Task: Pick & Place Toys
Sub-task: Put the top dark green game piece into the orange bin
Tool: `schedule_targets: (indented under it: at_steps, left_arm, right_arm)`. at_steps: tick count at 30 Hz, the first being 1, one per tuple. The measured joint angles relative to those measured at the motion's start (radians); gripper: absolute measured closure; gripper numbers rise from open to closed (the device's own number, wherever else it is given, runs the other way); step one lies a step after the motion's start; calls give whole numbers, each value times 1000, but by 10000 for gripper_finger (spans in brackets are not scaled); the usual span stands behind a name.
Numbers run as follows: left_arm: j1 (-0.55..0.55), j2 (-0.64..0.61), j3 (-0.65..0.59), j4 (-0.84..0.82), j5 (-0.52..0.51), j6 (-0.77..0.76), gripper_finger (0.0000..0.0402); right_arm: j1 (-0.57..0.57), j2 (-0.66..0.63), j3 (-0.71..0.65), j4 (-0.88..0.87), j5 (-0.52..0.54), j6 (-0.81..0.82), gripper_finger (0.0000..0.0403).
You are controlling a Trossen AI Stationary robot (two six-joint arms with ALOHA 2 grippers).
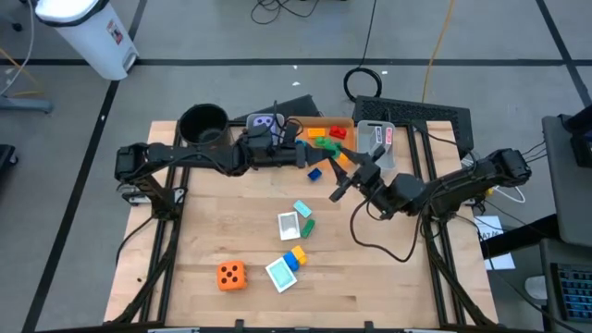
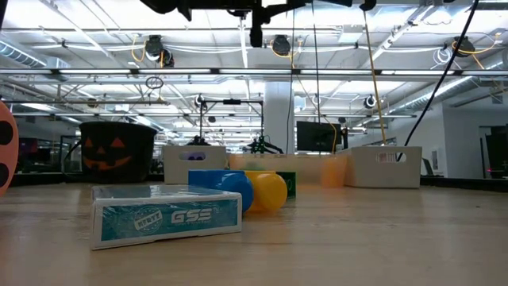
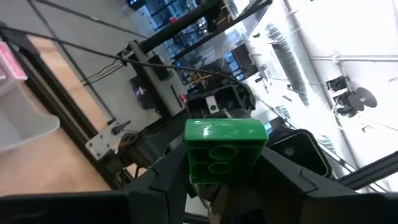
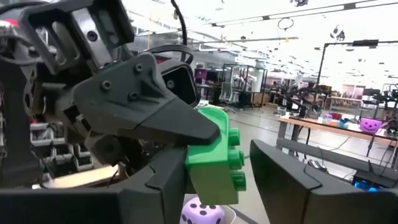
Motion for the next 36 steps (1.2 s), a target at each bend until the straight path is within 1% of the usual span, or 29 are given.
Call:
schedule_targets:
  at_steps: [3, 7, 10, 15, 19, 26, 28, 31, 36]
  left_arm:
    - [0, 0, 0, -5, 0, -3, 245]
    - [-1, 0, 0, -5, 0, -3, 245]
    - [-2, 1, 0, -6, -3, -3, 245]
    - [-2, 2, 0, -7, -8, -9, 245]
    - [-1, 2, 0, -6, -7, -8, 245]
    - [8, 2, 1, -5, 6, -4, 245]
    - [17, 2, 1, -5, 26, -4, 243]
    - [32, 2, 1, -5, 72, 0, 226]
    - [52, 2, 1, 11, 119, 8, 168]
  right_arm:
    - [0, 0, 0, 2, 4, -5, 228]
    - [0, 0, 0, 2, 5, -5, 234]
    - [0, 0, 0, -1, 19, -5, 250]
    - [1, 1, 0, -6, 21, -14, 293]
    - [11, 1, 0, 1, 30, -54, 317]
    - [21, 1, 0, 22, 30, -101, 313]
    - [21, 1, 1, 22, 30, -103, 313]
    - [21, 1, 1, 25, 29, -105, 313]
    - [19, 0, 2, 32, 33, -112, 313]
